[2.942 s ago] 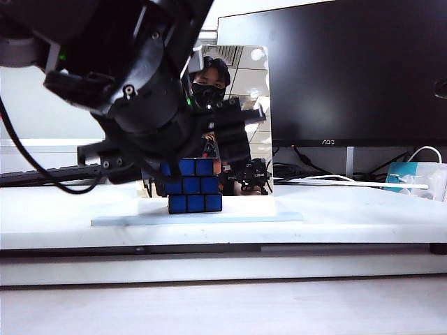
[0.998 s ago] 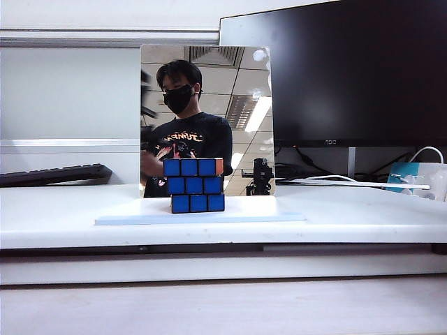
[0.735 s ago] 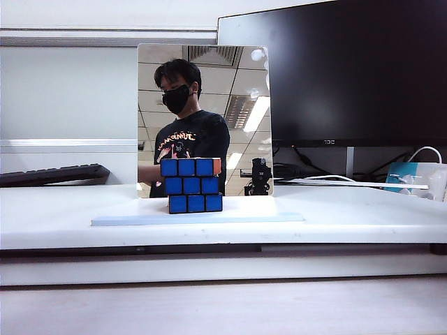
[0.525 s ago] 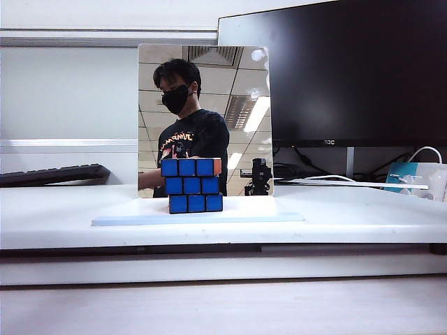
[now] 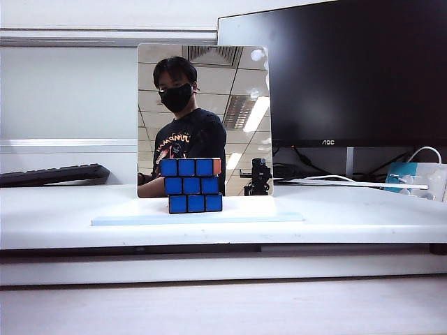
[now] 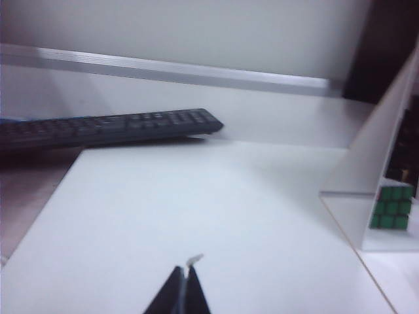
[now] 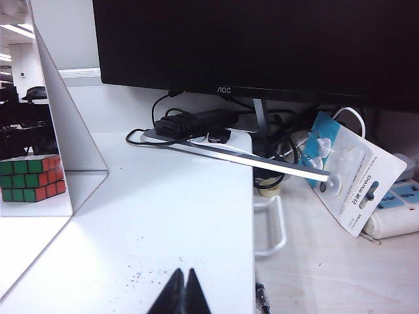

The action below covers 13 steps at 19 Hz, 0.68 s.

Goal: Move the the Rubik's Cube near the mirror.

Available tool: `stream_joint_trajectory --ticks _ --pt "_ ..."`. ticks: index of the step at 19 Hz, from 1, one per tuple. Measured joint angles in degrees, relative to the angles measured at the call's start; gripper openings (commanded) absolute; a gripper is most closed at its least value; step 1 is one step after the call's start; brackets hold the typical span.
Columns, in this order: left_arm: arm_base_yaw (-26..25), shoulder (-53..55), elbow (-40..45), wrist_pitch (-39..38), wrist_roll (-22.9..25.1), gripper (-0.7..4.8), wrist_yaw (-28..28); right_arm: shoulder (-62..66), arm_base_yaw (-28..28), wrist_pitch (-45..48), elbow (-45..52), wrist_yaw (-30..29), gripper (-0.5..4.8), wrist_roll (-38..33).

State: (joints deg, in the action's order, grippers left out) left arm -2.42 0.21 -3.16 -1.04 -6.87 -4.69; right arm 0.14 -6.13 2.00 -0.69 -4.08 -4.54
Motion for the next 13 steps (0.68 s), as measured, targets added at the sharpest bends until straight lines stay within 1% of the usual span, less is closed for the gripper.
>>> stream_joint_trajectory --ticks 2,5,9,13 --pt "0.00 0.00 1.01 0.26 2.56 -0.05 -0.31 0.00 0.00 0.02 0.00 0.00 0.00 0.00" --pt "0.00 0.00 1.60 0.42 4.09 -0.05 -0.31 0.00 0.00 0.02 0.00 0.00 0.00 0.00" --pt "0.04 0.00 2.69 2.69 4.57 -0.05 -0.33 0.00 0.00 0.02 0.00 0.00 0.00 0.00" --pt "0.04 0.00 2.69 2.67 4.68 -0.05 -0.33 0.00 0.00 0.00 0.00 0.00 0.00 0.00"
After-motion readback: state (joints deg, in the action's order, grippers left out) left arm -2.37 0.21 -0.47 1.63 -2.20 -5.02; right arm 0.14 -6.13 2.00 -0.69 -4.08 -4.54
